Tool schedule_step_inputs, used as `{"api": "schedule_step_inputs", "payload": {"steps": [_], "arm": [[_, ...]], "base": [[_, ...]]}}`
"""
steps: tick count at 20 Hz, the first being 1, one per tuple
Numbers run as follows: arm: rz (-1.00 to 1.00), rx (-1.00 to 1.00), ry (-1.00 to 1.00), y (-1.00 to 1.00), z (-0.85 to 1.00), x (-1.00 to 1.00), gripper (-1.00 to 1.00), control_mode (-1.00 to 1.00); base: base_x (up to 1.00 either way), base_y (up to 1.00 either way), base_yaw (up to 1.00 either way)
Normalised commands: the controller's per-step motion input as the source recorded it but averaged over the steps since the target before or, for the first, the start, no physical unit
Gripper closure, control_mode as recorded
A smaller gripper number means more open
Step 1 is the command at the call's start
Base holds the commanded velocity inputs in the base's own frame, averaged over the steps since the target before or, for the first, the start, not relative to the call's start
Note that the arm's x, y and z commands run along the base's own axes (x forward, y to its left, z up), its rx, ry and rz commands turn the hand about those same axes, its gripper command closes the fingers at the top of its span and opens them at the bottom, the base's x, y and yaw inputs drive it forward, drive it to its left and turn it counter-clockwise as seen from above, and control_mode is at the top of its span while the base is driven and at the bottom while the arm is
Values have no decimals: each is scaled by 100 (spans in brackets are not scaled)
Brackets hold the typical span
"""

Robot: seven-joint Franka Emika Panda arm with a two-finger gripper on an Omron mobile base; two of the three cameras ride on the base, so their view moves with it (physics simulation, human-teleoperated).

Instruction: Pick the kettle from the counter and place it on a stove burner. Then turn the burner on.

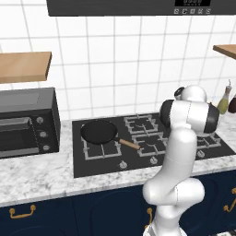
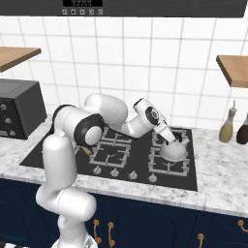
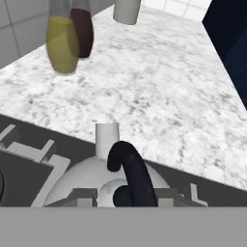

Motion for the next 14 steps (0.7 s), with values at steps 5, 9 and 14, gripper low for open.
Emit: {"api": "schedule_step_inputs", "payload": {"steps": [5,9,14], "arm": [[0,0,0,0,0,-7,-100,-100],[0,0,0,0,1,-32,-100,-100],[0,0,-7,4,69,-39,-100,-100]], "base": [[0,0,0],[0,0,0],[0,0,0]]}}
